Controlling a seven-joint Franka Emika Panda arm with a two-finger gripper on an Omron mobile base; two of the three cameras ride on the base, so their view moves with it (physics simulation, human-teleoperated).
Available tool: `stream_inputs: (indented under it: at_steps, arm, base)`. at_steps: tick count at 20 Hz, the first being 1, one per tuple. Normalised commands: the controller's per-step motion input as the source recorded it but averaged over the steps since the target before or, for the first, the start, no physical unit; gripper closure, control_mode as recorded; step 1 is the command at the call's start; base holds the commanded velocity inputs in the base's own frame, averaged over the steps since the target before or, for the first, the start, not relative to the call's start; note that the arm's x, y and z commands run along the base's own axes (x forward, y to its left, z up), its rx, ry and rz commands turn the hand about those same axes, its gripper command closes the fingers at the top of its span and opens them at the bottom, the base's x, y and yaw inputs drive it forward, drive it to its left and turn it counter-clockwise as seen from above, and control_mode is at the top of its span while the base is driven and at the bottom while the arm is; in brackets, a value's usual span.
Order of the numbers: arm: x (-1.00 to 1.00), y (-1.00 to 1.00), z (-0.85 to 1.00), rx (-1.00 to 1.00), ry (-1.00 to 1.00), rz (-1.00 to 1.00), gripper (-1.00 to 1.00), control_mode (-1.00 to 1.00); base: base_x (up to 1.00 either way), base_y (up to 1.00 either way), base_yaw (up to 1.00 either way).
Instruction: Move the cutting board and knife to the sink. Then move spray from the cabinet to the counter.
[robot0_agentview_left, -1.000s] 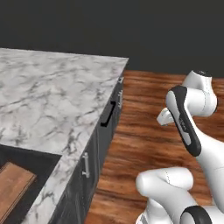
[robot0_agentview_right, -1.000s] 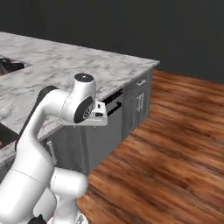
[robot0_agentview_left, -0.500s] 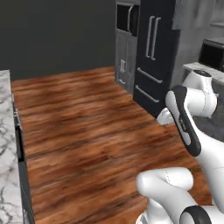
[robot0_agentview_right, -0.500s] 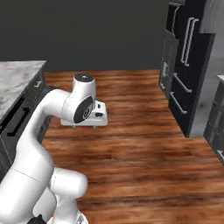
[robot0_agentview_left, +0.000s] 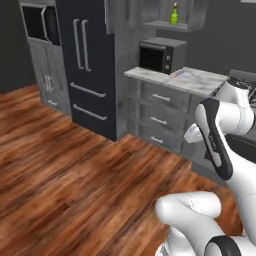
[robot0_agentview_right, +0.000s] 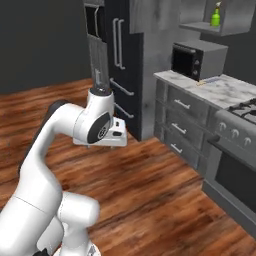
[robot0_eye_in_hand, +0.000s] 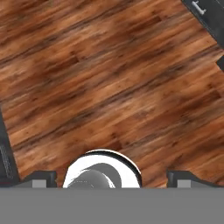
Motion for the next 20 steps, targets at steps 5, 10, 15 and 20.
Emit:
stream_inputs:
  at_steps: [5,10,15,20]
  arm:
    - [0.0,0.0,0.0,0.0,0.0,0.0,-1.0,1.0]
    - [0.0,0.0,0.0,0.0,0.0,0.0,-1.0,1.0]
    - [0.0,0.0,0.0,0.0,0.0,0.0,-1.0,1.0]
    - [0.0,0.0,0.0,0.0,0.0,0.0,-1.0,1.0]
  base:
    - [0.53,0.36,-0.58]
    - [0.54,0.38,-0.53]
    - [0.6,0.49,-0.32]
    - [0.66,0.48,-0.3]
